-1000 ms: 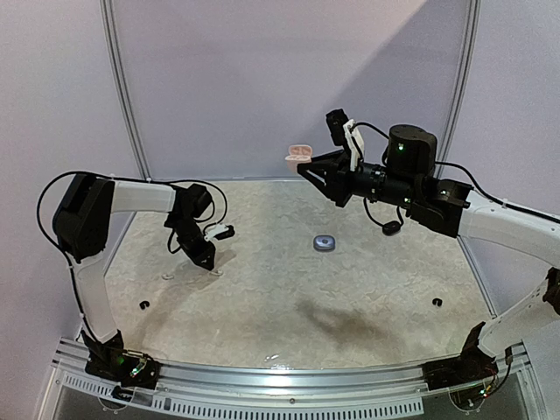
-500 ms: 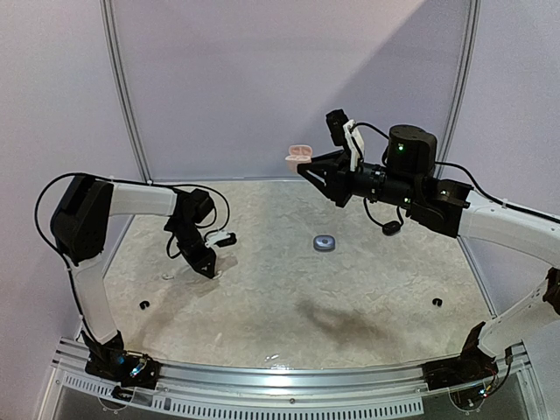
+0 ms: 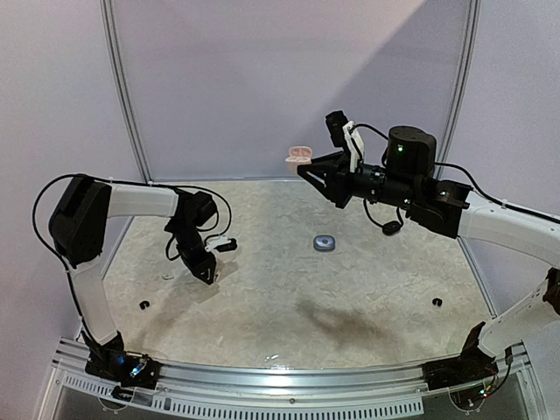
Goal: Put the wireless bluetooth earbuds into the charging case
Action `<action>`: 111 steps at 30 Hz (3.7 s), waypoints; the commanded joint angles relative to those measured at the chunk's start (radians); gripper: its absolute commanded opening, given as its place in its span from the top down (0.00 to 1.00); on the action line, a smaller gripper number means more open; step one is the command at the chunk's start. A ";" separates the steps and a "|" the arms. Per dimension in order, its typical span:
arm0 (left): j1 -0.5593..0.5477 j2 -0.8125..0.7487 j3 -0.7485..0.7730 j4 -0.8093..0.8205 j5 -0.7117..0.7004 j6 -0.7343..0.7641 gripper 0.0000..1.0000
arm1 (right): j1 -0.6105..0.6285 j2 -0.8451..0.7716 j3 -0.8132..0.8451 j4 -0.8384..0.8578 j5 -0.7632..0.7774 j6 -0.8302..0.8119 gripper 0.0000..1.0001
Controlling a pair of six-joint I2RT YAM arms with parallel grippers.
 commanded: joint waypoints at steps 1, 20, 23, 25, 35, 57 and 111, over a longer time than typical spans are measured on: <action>-0.002 -0.042 0.091 -0.050 -0.065 -0.058 0.69 | -0.003 -0.028 -0.014 0.015 -0.005 -0.003 0.99; -0.067 0.076 0.187 -0.028 -0.085 -0.205 0.46 | -0.004 -0.009 0.006 0.022 -0.017 0.003 0.99; -0.068 0.102 0.196 -0.026 -0.108 -0.209 0.49 | -0.003 -0.010 0.007 0.018 -0.017 0.001 0.99; -0.068 0.114 0.196 -0.022 -0.115 -0.207 0.51 | -0.003 -0.013 0.004 0.013 -0.014 -0.001 0.99; -0.079 0.142 0.181 -0.019 -0.085 -0.215 0.65 | -0.003 -0.019 -0.005 0.012 -0.008 -0.005 0.99; -0.075 0.119 0.182 -0.092 -0.035 -0.163 0.91 | -0.004 -0.037 -0.036 0.022 0.005 0.000 0.99; -0.208 -0.564 0.566 0.511 0.845 -0.464 0.91 | 0.054 0.241 0.311 0.155 -0.739 -0.034 0.97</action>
